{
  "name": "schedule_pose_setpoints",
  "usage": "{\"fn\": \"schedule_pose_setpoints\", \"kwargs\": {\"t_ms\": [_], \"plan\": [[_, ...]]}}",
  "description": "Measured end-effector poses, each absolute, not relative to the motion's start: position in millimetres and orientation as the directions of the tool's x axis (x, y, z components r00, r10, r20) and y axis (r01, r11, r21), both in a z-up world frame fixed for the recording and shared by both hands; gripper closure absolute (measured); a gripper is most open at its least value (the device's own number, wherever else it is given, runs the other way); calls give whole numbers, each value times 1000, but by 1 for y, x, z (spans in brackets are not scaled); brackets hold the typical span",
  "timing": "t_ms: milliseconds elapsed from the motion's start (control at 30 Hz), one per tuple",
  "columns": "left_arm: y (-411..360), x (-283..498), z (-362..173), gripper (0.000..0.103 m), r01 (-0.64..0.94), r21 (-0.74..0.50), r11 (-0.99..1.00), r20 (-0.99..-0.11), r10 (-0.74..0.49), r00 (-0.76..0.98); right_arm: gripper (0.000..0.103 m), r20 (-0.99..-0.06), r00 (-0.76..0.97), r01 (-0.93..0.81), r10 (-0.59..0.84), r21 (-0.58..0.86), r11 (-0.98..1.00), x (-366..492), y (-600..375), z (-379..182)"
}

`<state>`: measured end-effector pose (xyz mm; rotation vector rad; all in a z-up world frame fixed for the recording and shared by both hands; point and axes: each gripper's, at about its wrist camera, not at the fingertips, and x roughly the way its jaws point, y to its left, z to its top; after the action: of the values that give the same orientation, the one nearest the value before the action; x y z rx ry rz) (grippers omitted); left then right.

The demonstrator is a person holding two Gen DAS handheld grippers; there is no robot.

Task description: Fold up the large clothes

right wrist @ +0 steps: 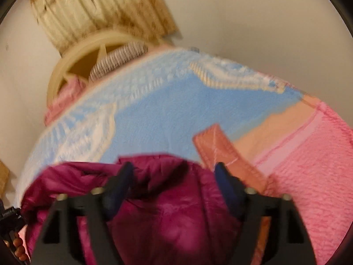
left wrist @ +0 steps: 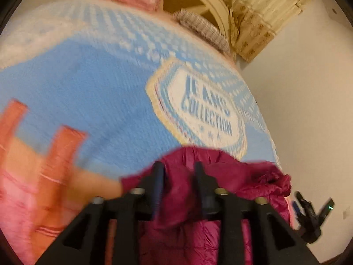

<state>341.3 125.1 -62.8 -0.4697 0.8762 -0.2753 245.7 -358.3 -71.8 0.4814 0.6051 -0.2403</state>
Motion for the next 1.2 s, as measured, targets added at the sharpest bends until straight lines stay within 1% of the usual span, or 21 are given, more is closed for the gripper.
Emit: {"fn": "schedule_pose_setpoints", "kwargs": {"t_ms": [33, 67, 100, 133, 200, 267, 333, 433, 500, 567, 667, 700, 767, 833, 867, 933, 967, 1067, 1200], "plan": [[130, 337, -52, 29, 17, -459, 888, -667, -357, 654, 21, -580, 810, 349, -84, 363, 864, 241, -359, -65], [134, 332, -42, 20, -3, -426, 905, -654, -306, 692, 21, -565, 819, 346, -98, 352, 870, 234, -358, -54], [138, 325, -29, 20, -12, -405, 914, -626, -267, 733, 21, -558, 823, 344, -105, 342, 874, 231, -357, -48], [139, 321, -21, 20, -11, -399, 917, -608, -256, 752, 22, -547, 829, 338, -118, 321, 885, 224, -355, -37], [129, 312, -8, 20, 20, -368, 930, -595, -252, 763, 34, -533, 837, 319, -127, 286, 903, 218, -347, -24], [108, 306, -4, 20, 68, -307, 949, -599, -248, 761, 60, -544, 828, 290, -138, 205, 935, 216, -330, -10], [71, 301, -3, 20, 143, -210, 967, -610, -244, 754, 69, -555, 826, 234, -96, 182, 955, 222, -313, -4], [23, 304, -9, 20, 222, -139, 965, -627, -259, 734, 69, -569, 822, 137, -32, 144, 980, 236, -273, 2], [2, 312, -17, 20, 246, -133, 960, -646, -272, 713, 69, -572, 820, 94, -13, 112, 989, 245, -251, 2], [-15, 325, -26, 20, 233, -141, 962, -671, -266, 692, 69, -598, 801, 46, 21, 96, 994, 264, -226, -3], [-24, 344, -40, 20, 215, -148, 965, -703, -255, 663, 69, -651, 754, 40, 88, 179, 983, 296, -215, -20], [-29, 352, -48, 20, 205, -122, 971, -718, -229, 657, 69, -663, 742, 43, 99, 195, 980, 303, -214, -25], [-35, 361, -62, 20, 188, -60, 980, -733, -171, 658, 69, -694, 716, 70, 82, 188, 980, 323, -212, -45], [-32, 366, -78, 20, 165, -37, 986, -751, -136, 646, 69, -708, 704, 89, 57, 168, 982, 333, -210, -60], [-26, 372, -90, 20, 153, -66, 986, -766, -148, 625, 69, -715, 697, 95, 52, 164, 982, 337, -213, -71], [-16, 374, -100, 19, 143, -143, 979, -757, -201, 622, 69, -721, 690, 111, 66, 195, 975, 339, -221, -88], [-15, 376, -101, 17, 140, -157, 978, -752, -210, 624, 71, -716, 693, 116, 86, 229, 966, 338, -227, -93], [-15, 373, -107, 15, 141, -175, 974, -734, -225, 641, 72, -692, 712, 123, 123, 296, 947, 336, -241, -103], [-14, 370, -111, 15, 136, -200, 970, -716, -239, 656, 72, -699, 705, 123, 121, 288, 950, 339, -237, -109]]}}
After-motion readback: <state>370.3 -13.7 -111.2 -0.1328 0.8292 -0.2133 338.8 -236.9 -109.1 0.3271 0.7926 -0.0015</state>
